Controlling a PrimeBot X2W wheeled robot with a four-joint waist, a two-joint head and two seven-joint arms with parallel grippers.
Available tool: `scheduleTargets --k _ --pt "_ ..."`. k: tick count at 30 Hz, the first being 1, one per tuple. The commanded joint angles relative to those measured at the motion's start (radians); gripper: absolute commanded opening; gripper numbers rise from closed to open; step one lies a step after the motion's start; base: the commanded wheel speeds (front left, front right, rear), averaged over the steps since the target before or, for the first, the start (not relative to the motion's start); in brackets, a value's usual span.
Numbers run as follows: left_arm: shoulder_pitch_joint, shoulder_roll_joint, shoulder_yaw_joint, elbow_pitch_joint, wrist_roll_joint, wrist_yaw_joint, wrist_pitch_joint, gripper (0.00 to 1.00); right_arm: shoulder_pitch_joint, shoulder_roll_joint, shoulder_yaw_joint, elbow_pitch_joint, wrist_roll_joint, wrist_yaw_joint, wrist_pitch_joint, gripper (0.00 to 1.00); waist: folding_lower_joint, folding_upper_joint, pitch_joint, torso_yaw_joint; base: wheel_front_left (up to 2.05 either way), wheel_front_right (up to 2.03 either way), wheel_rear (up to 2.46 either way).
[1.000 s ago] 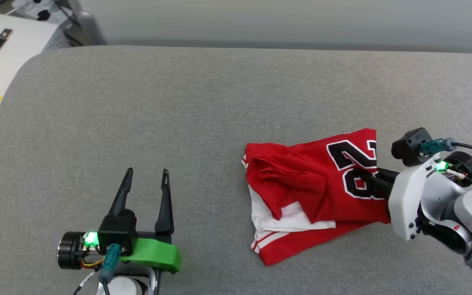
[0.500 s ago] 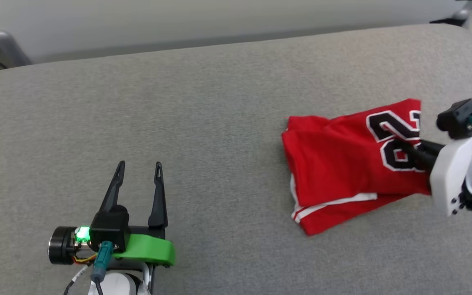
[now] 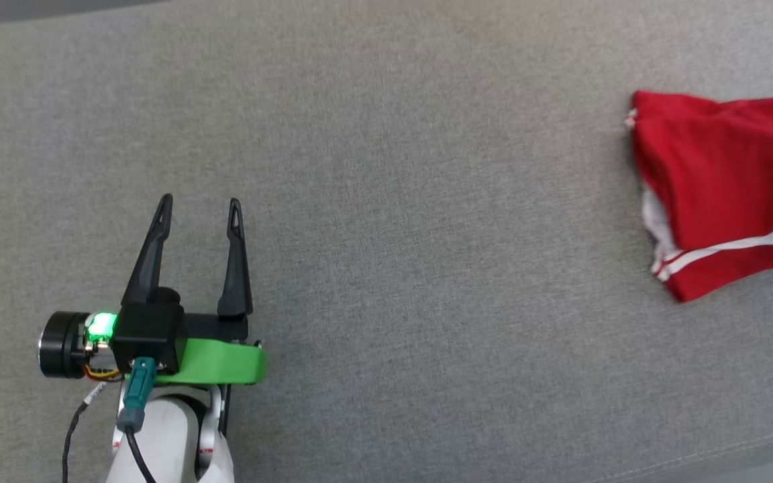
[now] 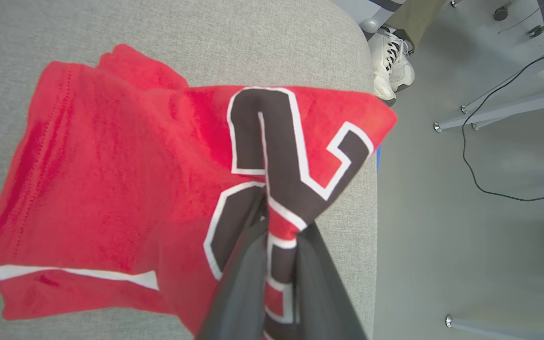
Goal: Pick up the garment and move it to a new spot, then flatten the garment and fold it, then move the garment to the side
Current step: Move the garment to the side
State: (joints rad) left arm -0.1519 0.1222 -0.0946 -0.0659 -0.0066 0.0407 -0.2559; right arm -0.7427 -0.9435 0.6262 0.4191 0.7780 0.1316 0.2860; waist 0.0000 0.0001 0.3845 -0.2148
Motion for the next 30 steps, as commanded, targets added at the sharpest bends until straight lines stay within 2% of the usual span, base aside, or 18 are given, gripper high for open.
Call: scheduleTargets --k 1,9,19,20,21,25,30 --pt "-0.022 0.010 -0.001 -0.009 0.012 0.000 -0.006 1.00 -0.036 -0.008 -0.006 0.035 -0.010 -0.001 -0.017 0.00 0.0000 -0.0001 0.076 0.000 0.00 0.00 0.00" --pt "-0.061 0.031 0.002 -0.037 0.017 0.010 -0.006 1.00 -0.160 -0.009 -0.033 0.251 -0.034 -0.001 -0.078 0.00 0.0000 -0.0001 0.151 0.016 0.00 0.00 0.00" --pt "-0.069 0.043 0.003 -0.042 0.012 0.024 -0.006 1.00 -0.230 0.068 -0.046 0.437 -0.049 -0.001 -0.125 0.00 0.0000 -0.0001 0.158 0.019 0.00 0.00 0.00" --pt "-0.067 0.043 0.004 -0.040 0.010 0.027 -0.006 1.00 -0.229 0.080 -0.047 0.454 -0.046 -0.001 -0.126 0.35 0.0000 -0.0001 0.149 0.019 0.00 0.00 0.00" --pt "-0.065 0.042 0.004 -0.038 0.008 0.028 -0.006 1.00 -0.230 0.086 -0.049 0.465 -0.046 -0.001 -0.137 1.00 0.0000 -0.0001 0.140 0.019 0.00 0.00 0.00" --pt "-0.048 0.036 0.003 -0.026 0.000 0.035 -0.006 1.00 -0.230 0.097 -0.053 0.494 -0.053 -0.001 -0.192 1.00 0.0000 -0.0001 0.090 0.026 0.00 0.00 0.00" --pt "-0.015 0.025 0.008 -0.010 -0.015 0.043 -0.006 1.00 -0.231 0.097 -0.060 0.477 -0.085 -0.001 -0.328 1.00 0.0000 -0.0001 0.008 0.042 0.00 0.00 0.00"
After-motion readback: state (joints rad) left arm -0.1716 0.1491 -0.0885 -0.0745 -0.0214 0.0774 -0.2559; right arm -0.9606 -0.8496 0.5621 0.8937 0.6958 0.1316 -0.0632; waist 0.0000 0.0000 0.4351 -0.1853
